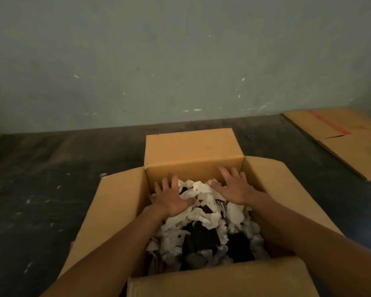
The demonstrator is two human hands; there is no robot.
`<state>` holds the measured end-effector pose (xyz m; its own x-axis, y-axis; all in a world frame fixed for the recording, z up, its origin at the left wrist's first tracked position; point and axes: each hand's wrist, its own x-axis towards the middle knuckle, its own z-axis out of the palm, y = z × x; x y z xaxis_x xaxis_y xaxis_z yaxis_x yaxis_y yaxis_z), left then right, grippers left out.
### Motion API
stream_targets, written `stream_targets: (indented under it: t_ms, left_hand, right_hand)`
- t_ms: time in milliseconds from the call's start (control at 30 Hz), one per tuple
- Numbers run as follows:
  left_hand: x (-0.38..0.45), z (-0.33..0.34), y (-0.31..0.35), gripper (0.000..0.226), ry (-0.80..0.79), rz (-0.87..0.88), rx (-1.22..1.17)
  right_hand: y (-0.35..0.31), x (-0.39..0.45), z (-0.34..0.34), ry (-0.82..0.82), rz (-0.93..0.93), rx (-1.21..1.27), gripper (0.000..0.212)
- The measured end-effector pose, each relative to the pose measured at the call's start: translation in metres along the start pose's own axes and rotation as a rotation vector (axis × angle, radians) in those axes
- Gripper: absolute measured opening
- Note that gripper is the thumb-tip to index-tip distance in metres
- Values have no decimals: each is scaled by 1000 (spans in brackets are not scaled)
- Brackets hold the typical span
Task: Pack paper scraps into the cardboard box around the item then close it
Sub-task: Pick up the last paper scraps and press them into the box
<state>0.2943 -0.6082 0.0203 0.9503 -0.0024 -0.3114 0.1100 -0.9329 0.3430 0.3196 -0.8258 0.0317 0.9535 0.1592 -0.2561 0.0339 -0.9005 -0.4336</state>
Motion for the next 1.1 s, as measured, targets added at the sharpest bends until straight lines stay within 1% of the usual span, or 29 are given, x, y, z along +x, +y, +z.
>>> stream_targets:
  t_ms: [33, 100, 233, 300, 400, 500, 533, 600, 633, 667, 700, 733, 767, 800, 833, 867, 900, 967, 1000, 1033, 1100]
  left_hand:
    - [3, 3, -2, 105, -46, 16, 29]
    - [9, 13, -9, 106, -152, 38, 103]
    - [17, 41, -19, 99, -285, 26, 336]
    - [20, 51, -21, 95, -342, 6, 367]
    - [24, 56, -25, 94, -382, -18, 349]
    - [22, 54, -23, 94, -349, -9, 314]
    - [20, 51, -22, 95, -336, -10, 300]
    - [19, 44, -21, 99, -339, -9, 274]
    - [18, 40, -23, 103, -345, 4, 264]
    - [18, 35, -24, 106, -337, 25, 247]
    - [17, 29, -25, 106, -300, 49, 217]
    - [14, 22, -24, 101, -229, 68, 172]
    - [11, 17, -22, 91, -125, 79, 114]
    - [9, 15, -19, 82, -11, 83, 50]
    - [6, 14, -17, 79, 69, 86, -8]
    - [4, 13, -15, 85, 82, 95, -40]
    - [2, 14, -13, 96, 18, 105, -28]
    - [-1, 23, -13, 115, -228, 112, 97]
    - [-1, 28, -15, 119, -335, 111, 170]
    - [-1, 32, -16, 122, -403, 113, 222]
    - [-2, 40, -14, 122, -455, 109, 265]
  right_hand:
    - [3, 3, 8, -43, -20, -58, 74]
    - [9, 9, 25, -150, -56, -221, 68]
    - [30, 22, 57, -322, -9, -409, 65]
    - [42, 28, 72, -373, 9, -522, 68]
    - [46, 31, 81, -398, -1, -566, 62]
    - [38, 30, 71, -465, -9, -576, 55]
    - [36, 30, 67, -486, -9, -566, 57]
    - [30, 31, 53, -512, -35, -507, 71]
    - [25, 31, 43, -515, -67, -461, 74]
    - [19, 29, 31, -520, -105, -419, 68]
    - [12, 29, 21, -496, -134, -352, 59]
    - [7, 30, 13, -443, -141, -289, 53]
    - [4, 32, 7, -369, -146, -238, 50]
    - [0, 31, 1, -309, -140, -172, 51]
    - [-3, 28, 0, -279, -137, -93, 54]
    - [-6, 23, 0, -301, -148, -40, 59]
    - [-8, 18, 3, -367, -145, -41, 64]
    - [-5, 10, 19, -540, -122, -228, 76]
    - [-1, 9, 28, -597, -106, -331, 82]
    - [5, 9, 37, -629, -98, -393, 87]
    - [14, 13, 52, -656, -100, -425, 92]
